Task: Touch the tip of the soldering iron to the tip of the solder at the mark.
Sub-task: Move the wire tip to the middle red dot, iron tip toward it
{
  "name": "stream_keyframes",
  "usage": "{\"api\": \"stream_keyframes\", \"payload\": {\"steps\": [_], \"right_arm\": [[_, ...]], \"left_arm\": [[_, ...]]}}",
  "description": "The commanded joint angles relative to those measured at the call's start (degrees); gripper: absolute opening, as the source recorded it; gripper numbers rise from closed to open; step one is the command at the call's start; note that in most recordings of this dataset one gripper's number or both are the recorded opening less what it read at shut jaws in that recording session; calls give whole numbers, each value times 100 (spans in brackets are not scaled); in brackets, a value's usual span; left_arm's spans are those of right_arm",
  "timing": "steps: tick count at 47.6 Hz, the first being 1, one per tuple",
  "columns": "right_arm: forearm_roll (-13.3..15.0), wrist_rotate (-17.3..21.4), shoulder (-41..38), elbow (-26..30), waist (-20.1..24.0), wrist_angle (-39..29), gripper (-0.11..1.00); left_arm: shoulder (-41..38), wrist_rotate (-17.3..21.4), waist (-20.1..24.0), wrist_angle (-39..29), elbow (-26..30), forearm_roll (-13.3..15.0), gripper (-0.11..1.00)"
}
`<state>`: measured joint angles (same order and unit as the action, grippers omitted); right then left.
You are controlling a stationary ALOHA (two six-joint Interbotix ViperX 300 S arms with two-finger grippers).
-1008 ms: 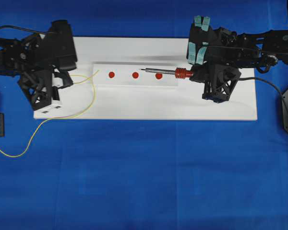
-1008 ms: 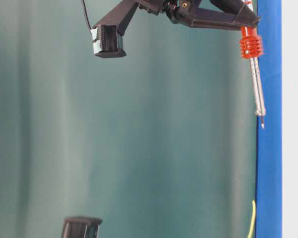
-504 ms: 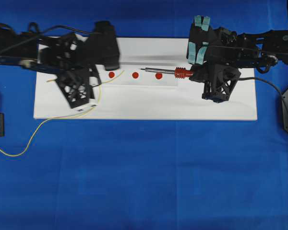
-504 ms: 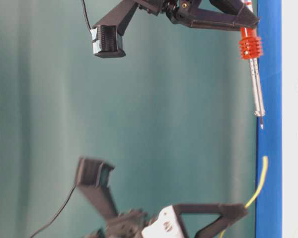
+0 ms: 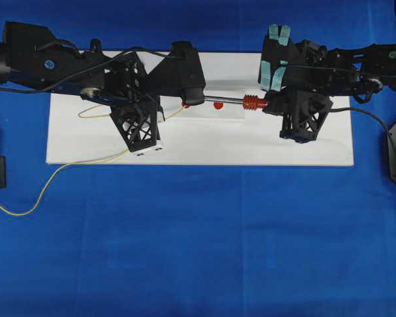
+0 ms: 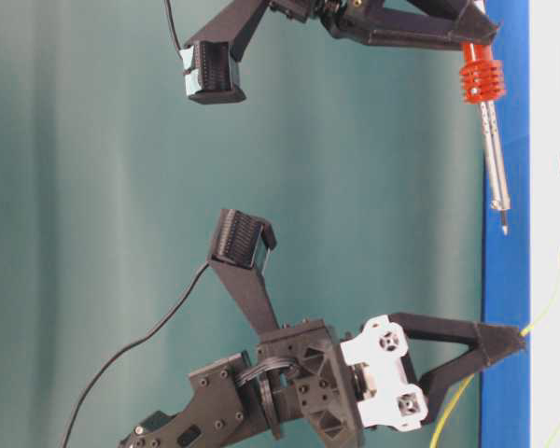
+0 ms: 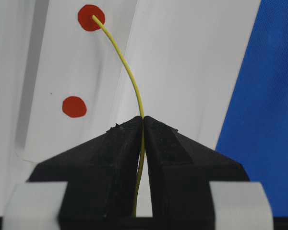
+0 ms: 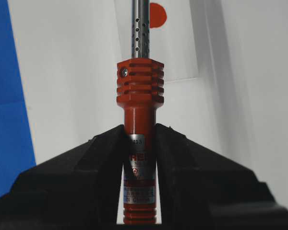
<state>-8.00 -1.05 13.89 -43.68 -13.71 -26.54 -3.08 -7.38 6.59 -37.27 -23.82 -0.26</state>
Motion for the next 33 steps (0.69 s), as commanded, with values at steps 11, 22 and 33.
{"api": "stream_keyframes", "payload": {"steps": [11,22,33], "right_arm": [[9,-9,26,62,-9,70,6],[0,-9,-18,97,0,79,6],[9,-9,-18,97,0,88,6]], "left_arm": [[62,-18,0,9,97,-9,3],[53,-35,-9,9,53,-9,3],[53,-53,-9,26,-18,-9,3]]}}
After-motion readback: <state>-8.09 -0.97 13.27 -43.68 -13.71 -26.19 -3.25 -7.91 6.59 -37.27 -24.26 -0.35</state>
